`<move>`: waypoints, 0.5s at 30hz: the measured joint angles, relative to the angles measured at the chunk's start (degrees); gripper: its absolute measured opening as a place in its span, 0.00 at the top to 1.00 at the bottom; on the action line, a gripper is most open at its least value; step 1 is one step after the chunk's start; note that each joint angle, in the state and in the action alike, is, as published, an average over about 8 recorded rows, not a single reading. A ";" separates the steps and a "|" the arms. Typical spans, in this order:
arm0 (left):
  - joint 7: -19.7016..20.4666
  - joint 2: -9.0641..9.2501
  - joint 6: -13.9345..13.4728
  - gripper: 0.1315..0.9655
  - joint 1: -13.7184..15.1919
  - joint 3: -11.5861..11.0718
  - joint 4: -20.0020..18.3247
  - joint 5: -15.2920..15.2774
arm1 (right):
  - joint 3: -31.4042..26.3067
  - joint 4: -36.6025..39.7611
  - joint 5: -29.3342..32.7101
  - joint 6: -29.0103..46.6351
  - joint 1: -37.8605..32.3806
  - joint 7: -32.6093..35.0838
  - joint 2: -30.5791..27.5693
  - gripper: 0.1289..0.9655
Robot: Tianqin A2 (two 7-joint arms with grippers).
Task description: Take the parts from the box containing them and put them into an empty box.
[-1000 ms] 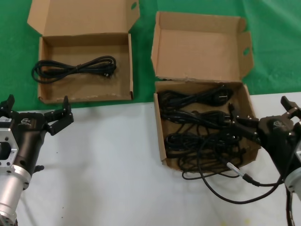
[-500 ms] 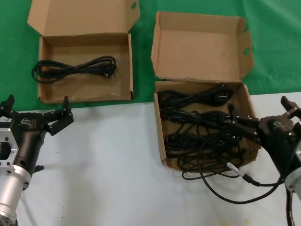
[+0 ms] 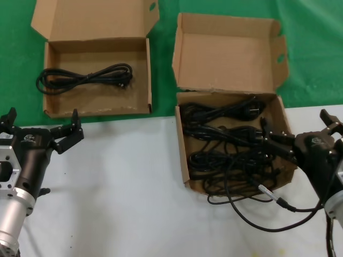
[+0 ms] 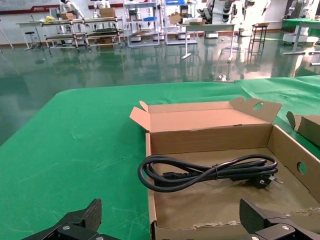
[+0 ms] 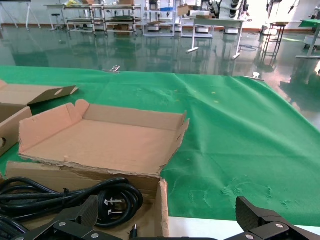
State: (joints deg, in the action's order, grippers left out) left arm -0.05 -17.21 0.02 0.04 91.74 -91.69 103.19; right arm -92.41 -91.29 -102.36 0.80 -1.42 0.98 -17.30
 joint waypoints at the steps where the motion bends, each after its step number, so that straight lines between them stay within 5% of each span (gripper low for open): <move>1: 0.00 0.00 0.00 0.00 0.00 0.00 0.00 0.00 | 0.00 0.00 0.00 0.00 0.00 0.00 0.00 0.00; 15: 0.00 0.00 0.00 0.00 0.00 0.00 0.00 0.00 | 0.00 0.00 0.00 0.00 0.00 0.00 0.00 0.00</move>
State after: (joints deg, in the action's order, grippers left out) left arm -0.05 -17.21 0.02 0.04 91.74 -91.69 103.19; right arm -92.41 -91.29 -102.36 0.80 -1.42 0.98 -17.30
